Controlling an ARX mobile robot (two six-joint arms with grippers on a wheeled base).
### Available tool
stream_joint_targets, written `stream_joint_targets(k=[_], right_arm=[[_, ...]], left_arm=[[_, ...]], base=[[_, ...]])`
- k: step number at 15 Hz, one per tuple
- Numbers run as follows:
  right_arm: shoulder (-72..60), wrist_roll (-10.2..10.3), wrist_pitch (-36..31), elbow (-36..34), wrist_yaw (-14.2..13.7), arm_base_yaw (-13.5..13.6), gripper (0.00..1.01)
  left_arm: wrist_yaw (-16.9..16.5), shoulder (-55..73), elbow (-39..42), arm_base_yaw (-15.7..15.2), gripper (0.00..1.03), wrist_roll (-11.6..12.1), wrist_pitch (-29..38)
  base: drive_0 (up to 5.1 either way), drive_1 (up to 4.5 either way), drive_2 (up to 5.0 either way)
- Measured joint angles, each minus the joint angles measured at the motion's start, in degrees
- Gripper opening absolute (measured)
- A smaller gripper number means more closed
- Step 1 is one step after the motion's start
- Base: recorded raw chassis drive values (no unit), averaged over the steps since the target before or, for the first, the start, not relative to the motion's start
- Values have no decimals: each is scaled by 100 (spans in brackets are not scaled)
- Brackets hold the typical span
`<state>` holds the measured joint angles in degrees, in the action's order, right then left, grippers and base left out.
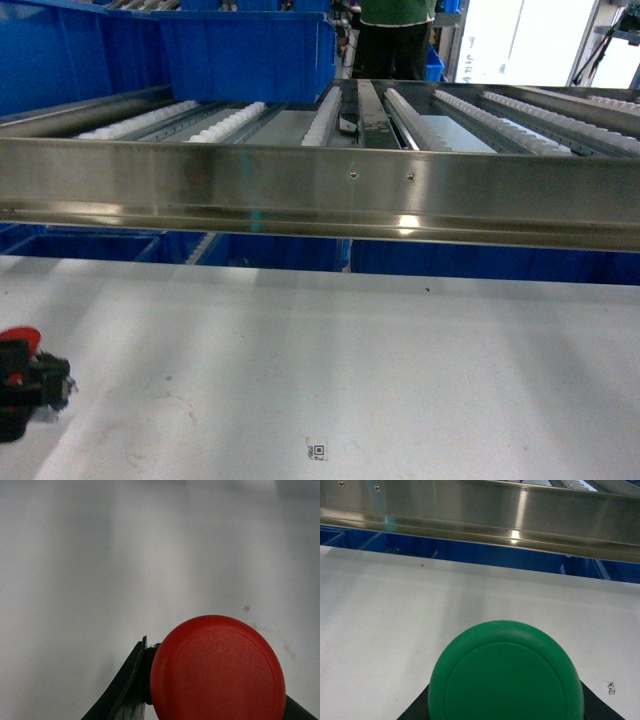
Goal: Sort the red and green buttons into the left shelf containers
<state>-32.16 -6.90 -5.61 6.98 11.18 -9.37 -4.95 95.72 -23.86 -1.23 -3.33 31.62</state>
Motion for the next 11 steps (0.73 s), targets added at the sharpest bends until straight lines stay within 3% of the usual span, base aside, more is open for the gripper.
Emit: stream_joint_targets(k=[1, 3, 5, 9, 11], right_arm=[[0, 0, -2, 0, -2, 0, 34], [0, 0, 0, 0, -2, 0, 34], [0, 0, -2, 0, -2, 0, 34], [0, 0, 0, 0, -2, 0, 34], [0, 0, -2, 0, -2, 0, 34]], left_arm=[[-72, -407, 0, -70, 35, -22, -33], [-407, -1447, 63, -299, 35, -282, -463], [-439, -2520, 177, -310, 35, -535, -857], [-13, -4352, 420, 107, 35, -669, -1784], [431, -5010, 538, 518, 35, -675, -2190]], base=[[0, 0, 0], [0, 0, 0], [0, 0, 0], [0, 0, 0], [0, 0, 0]])
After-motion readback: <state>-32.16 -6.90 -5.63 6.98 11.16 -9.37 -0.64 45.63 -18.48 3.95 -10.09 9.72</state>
